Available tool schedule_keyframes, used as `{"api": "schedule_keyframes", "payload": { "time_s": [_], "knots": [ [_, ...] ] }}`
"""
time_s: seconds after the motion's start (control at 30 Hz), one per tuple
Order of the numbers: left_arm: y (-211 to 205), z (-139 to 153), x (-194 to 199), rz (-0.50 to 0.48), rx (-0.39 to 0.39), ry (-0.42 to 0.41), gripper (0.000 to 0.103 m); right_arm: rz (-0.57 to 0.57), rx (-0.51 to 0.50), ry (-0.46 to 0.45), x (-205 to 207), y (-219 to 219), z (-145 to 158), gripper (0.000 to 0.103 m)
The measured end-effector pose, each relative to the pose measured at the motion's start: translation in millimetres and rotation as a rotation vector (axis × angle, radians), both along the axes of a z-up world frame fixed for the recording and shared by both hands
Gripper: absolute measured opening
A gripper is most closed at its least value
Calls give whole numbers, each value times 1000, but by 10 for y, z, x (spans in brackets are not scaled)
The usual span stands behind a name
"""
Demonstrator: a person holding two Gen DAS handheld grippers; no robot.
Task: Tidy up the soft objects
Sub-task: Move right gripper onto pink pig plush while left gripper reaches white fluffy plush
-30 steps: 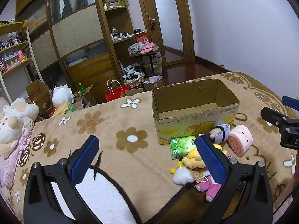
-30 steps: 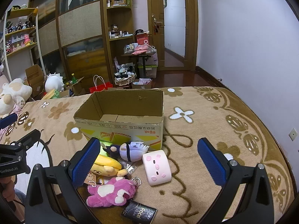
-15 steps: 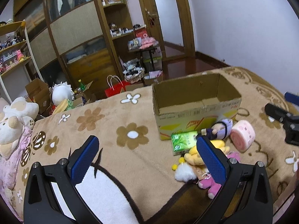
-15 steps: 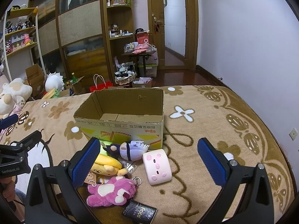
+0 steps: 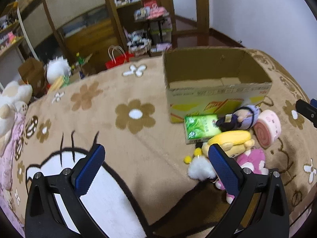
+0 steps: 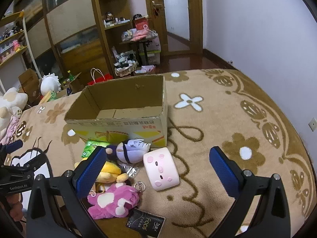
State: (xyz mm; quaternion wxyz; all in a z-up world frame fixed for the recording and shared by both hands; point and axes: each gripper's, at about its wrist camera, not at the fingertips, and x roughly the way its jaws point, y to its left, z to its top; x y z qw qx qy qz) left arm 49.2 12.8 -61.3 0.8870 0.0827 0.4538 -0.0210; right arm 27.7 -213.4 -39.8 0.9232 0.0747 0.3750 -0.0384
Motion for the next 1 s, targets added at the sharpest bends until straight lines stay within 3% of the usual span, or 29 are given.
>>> {"api": "schedule_keyframes", "payload": {
  "time_s": [0.43,0.87,1.0],
  "knots": [
    [63,-470,308,16,7,220,103,15,64,163,367,-163,-401,103],
    [-73,-812,448,-57,-6,337,103,37,91,261,613,-172,-744,98],
    [-151,-861,470,-100,-47,358,103,41,93,282,671,-164,-825,97]
  ]
}}
